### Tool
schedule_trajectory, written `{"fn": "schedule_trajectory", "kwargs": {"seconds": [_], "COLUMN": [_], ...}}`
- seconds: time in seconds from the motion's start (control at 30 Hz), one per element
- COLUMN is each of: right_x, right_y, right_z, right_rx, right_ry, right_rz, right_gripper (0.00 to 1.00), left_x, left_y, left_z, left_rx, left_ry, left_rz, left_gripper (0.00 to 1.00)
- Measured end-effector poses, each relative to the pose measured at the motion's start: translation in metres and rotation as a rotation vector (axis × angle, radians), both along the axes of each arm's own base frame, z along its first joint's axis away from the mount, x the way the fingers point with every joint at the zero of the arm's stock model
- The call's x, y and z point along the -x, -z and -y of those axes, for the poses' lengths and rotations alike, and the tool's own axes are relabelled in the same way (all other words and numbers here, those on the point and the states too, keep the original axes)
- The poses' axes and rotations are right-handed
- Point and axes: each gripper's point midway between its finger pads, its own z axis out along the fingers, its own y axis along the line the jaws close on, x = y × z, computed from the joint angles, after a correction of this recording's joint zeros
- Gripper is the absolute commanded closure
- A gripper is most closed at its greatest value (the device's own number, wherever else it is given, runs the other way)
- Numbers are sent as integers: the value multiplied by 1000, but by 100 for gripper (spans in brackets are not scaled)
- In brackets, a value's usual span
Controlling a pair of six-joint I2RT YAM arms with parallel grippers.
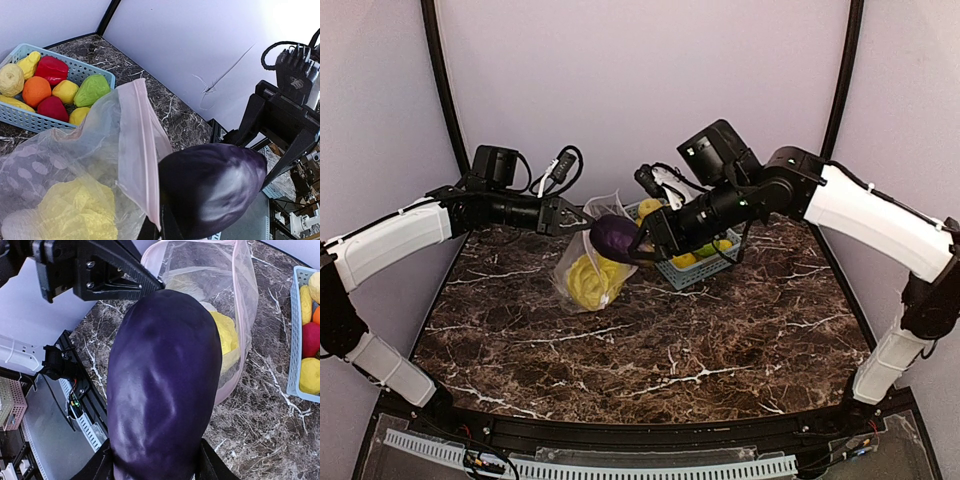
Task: Place the food in the zip-top bag and seal the zipper
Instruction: Place the fake vegetable in the zipper food storage bag.
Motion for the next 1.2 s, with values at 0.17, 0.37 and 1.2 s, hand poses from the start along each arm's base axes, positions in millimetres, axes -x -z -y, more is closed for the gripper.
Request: {"fn": "schedule_trajectory", "kwargs": {"seconds": [0.17, 0.37, 1.2], "right_x": [-19, -40, -91], "right_y": [13, 29, 45], "right_z": [-5, -1, -31], "right_rx": [78, 164, 170], "right_ry": [76, 164, 185], "right_rz": [-18, -35, -23], "right_gripper": [63, 63, 59], "left_x": [-1, 2, 13], "left_y": [0, -3, -7], "left_z": [-1, 1, 9], "left_rx": [2, 16, 67], "left_ry": [0, 20, 100], "left_rz": [-1, 1, -24], "left_gripper": [99, 99, 99]}}
